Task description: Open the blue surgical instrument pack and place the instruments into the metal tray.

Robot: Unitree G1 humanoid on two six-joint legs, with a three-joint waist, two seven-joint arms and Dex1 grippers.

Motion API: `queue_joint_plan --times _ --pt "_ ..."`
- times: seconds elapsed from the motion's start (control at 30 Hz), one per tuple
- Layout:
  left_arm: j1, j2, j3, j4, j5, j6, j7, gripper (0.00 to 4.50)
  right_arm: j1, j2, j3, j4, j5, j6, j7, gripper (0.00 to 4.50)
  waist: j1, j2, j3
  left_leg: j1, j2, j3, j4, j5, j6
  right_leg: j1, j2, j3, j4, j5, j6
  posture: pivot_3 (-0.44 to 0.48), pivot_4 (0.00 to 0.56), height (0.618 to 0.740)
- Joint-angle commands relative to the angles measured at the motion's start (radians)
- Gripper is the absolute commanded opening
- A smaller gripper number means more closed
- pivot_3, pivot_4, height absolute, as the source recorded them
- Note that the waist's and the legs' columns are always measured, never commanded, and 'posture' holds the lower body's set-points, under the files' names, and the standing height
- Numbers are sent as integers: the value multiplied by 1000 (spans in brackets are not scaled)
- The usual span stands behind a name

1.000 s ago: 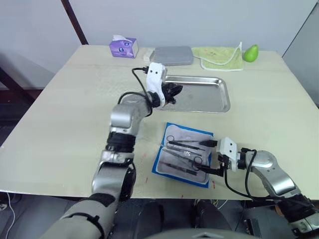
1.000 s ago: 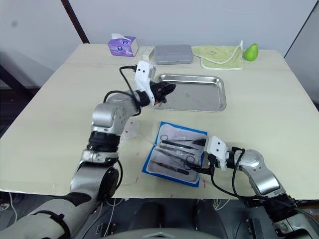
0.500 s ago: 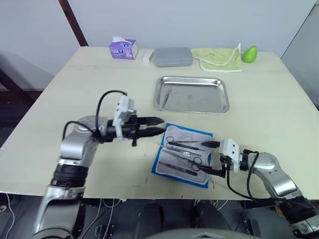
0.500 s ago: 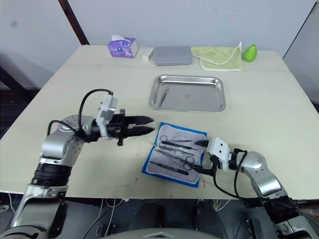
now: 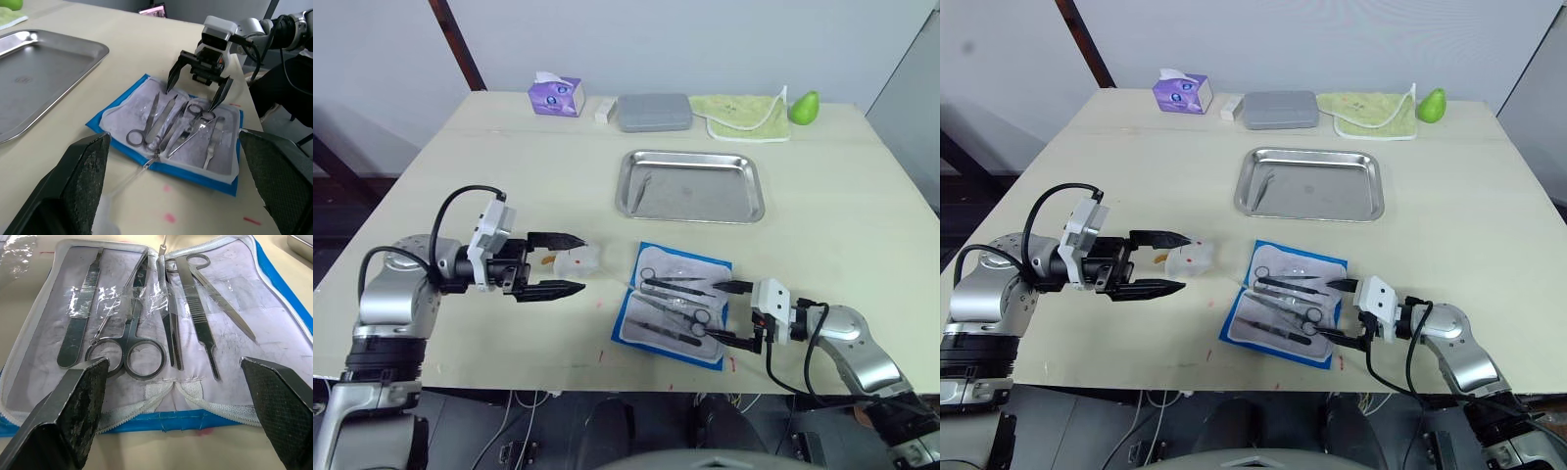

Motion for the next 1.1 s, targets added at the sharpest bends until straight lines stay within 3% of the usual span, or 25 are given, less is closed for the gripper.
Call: queue_joint_plan --times 0.03,0.2,0.4,0.5,0.57,0.8,1.1 --pt "-33 27 7 -9 -10 -14 -53 4416 43 -23 50 149 -96 27 12 4500 1 -1 0 0 0 0 0 0 0 0 0 0 0 0 0 0 150 736" --pt "-81 21 -68 -42 40 1 -21 4416 42 -16 50 172 -95 7 15 4500 3 -3 -2 0 0 0 0 0 0 0 0 0 0 0 0 0 150 736" --pt "-224 -80 -226 -10 153 36 60 4416 62 -20 45 162 -91 -8 12 4500 13 -9 -6 0 0 0 0 0 0 0 1 0 0 0 0 0 150 736" --pt "-284 -147 -274 56 221 -16 104 3587 71 -21 42 151 -91 -8 6 4500 14 -8 -6 0 0 1 0 0 0 0 1 1 0 0 0 0 150 736" --pt "-314 -184 -305 92 265 -66 118 2671 72 -21 40 140 -89 -2 -1 4500 15 -9 -6 0 0 1 0 0 0 0 1 1 0 0 0 0 150 736" --pt "-410 -284 -387 206 397 -172 175 2671 70 -13 42 111 -86 25 -21 4500 16 -9 -6 0 0 0 0 0 0 0 2 1 0 0 0 0 150 736" --pt "-435 -328 -445 309 506 -325 191 2671 72 -2 48 88 -86 49 -45 4500 11 -8 -6 0 1 1 0 0 0 0 3 2 0 0 0 0 150 736"
